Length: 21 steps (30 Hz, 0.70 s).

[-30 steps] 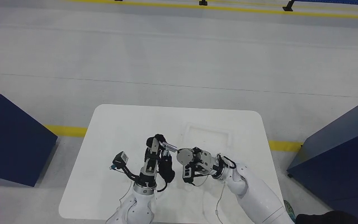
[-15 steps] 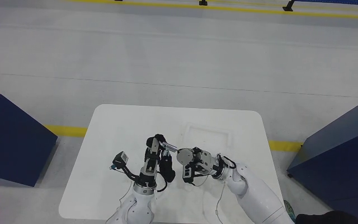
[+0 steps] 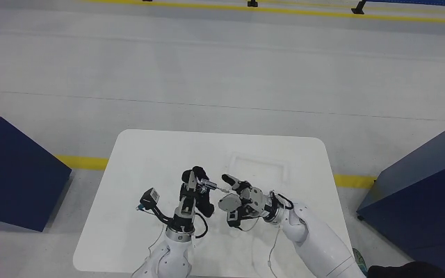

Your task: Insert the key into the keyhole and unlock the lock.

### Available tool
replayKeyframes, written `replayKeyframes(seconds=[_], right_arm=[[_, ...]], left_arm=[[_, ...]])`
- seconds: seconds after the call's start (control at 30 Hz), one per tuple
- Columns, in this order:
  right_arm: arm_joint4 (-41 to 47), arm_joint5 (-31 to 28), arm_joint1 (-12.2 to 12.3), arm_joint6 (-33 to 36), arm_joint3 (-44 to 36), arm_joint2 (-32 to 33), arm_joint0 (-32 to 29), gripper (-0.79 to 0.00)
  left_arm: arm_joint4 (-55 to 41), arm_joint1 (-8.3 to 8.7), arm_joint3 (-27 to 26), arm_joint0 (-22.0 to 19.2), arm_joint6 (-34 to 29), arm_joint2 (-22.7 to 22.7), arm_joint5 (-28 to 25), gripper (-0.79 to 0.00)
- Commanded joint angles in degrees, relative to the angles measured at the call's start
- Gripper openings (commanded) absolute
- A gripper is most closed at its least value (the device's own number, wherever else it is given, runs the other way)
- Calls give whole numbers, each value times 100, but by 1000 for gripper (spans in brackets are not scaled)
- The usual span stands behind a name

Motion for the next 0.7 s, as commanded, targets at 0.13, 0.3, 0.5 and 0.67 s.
replayKeyframes(seconds=[0.13, 0.3, 0.5, 0.67], right_arm=[[-64, -167, 19, -30, -182, 246, -159, 0], [-199, -226, 65, 126, -315, 612, -352, 0], [-280, -220, 104, 241, -426, 937, -612, 0], [-299, -225, 100, 298, -468, 1039, -741, 0]], left_arm=[[0, 0, 0, 0, 0, 0, 0, -785], [0, 0, 0, 0, 0, 0, 0, -785], [-25, -1, -69, 35, -136, -27, 106, -785], [-176, -14, -180, 110, -329, -170, 182, -785]])
